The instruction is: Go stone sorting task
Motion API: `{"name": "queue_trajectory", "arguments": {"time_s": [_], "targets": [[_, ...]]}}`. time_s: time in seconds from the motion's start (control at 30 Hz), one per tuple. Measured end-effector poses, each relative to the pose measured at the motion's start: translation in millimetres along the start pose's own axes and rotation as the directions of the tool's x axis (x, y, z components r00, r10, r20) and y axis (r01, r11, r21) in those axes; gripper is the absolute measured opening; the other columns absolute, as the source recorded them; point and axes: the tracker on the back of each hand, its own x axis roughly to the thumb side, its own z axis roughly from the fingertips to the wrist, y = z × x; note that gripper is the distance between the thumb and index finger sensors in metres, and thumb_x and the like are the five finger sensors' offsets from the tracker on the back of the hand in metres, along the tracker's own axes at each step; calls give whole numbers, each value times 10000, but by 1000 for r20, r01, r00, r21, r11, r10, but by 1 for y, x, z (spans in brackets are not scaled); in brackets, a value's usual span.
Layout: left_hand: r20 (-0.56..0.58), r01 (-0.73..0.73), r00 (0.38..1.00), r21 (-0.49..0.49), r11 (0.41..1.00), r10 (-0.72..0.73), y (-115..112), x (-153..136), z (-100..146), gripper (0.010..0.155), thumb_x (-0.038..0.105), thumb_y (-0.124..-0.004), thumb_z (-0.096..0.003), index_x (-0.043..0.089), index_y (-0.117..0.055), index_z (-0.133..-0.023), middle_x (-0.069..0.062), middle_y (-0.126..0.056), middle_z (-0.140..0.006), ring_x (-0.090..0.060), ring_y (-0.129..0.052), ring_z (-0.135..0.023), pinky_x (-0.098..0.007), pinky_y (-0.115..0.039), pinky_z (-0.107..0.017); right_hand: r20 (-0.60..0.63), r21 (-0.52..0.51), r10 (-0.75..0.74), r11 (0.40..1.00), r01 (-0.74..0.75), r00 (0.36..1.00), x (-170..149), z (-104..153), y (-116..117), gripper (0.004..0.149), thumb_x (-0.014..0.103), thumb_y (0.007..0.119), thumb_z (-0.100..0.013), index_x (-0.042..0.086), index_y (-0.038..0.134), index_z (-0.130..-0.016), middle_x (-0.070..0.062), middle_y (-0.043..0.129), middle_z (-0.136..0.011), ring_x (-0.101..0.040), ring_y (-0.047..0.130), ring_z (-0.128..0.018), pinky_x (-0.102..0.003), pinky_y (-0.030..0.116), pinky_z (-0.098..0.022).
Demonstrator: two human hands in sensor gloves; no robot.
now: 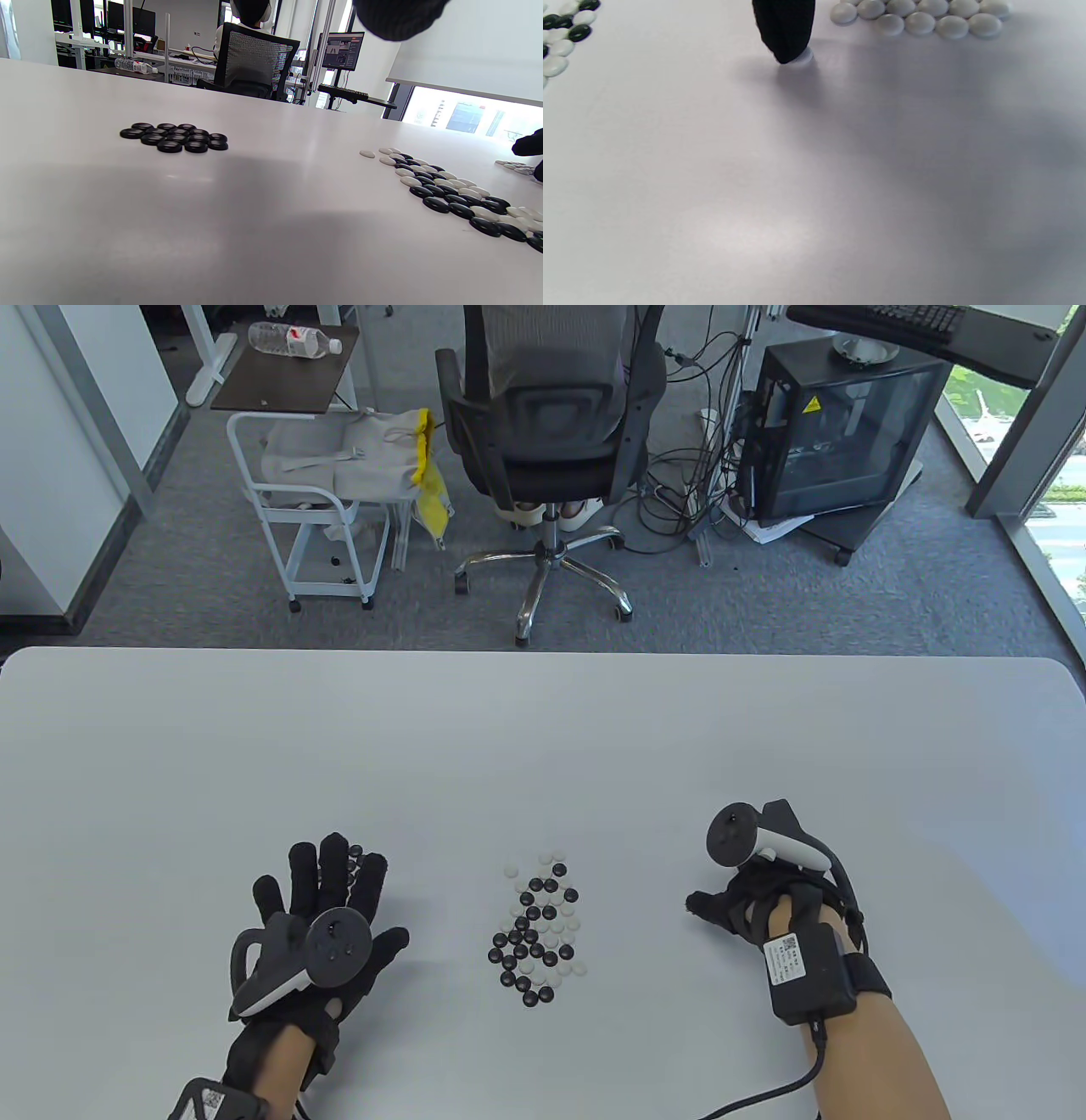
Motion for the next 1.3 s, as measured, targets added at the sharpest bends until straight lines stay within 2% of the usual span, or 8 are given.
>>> {"name": "queue_trajectory", "arguments": {"time_s": [0.4,0.53,0.63,0.83,1.1,1.23,1.3], "targets": [[-6,1,1000,-5,1000,-1,0,0,0,833,569,-554,-563,161,-165,-1177,-281,122,-1130,-544,144,-954,-817,-13,-533,-79,-32,-73,997,70,994,-26,-1,-3,642,496,541,-581,129,689,-1087,-363,112,-1145,-648,-15,-942,-897,110,-573],[-8,-2,1000,-3,1000,2,0,-1,0,833,568,-556,-564,161,-164,-1177,-281,121,-1130,-543,145,-954,-816,-13,-534,-77,-37,-65,997,62,995,-23,-1,-6,658,498,539,-578,113,692,-1089,-366,111,-1143,-649,-15,-940,-896,111,-574],[-9,-3,1000,-4,1000,3,0,-1,0,833,567,-555,-565,162,-163,-1177,-279,121,-1130,-543,146,-953,-816,-11,-534,-29,-66,-79,995,77,996,-12,2,-14,658,498,540,-580,110,696,-1088,-368,116,-1144,-650,-13,-942,-896,115,-574],[-13,5,1000,-12,1000,-5,0,0,-1,833,567,-559,-566,161,-163,-1176,-281,123,-1129,-543,146,-952,-816,-12,-534,161,-88,-86,991,101,983,50,-5,-31,659,498,533,-585,104,711,-1081,-373,131,-1146,-652,-8,-944,-896,122,-574],[-12,-3,1000,-21,1000,2,0,-1,-2,832,567,-559,-566,163,-163,-1176,-279,123,-1129,-542,145,-954,-816,-12,-534,379,-38,3,999,12,926,167,-40,-24,653,504,535,-584,123,673,-1096,-370,116,-1145,-650,-17,-942,-896,117,-571],[-4,-5,1000,-19,1000,5,1,-1,-1,834,568,-560,-565,163,-163,-1177,-280,124,-1130,-543,147,-953,-816,-11,-533,415,-19,54,999,-50,908,213,-56,-19,657,506,532,-582,134,636,-1114,-365,86,-1140,-645,-38,-938,-895,104,-572],[1,-2,1000,-12,1000,2,2,0,0,834,568,-559,-566,161,-164,-1177,-282,120,-1130,-545,144,-952,-816,-14,-533,396,0,84,996,-91,914,225,-64,-15,670,506,527,-578,143,571,-1140,-366,38,-1125,-641,-62,-924,-891,89,-568]]}}
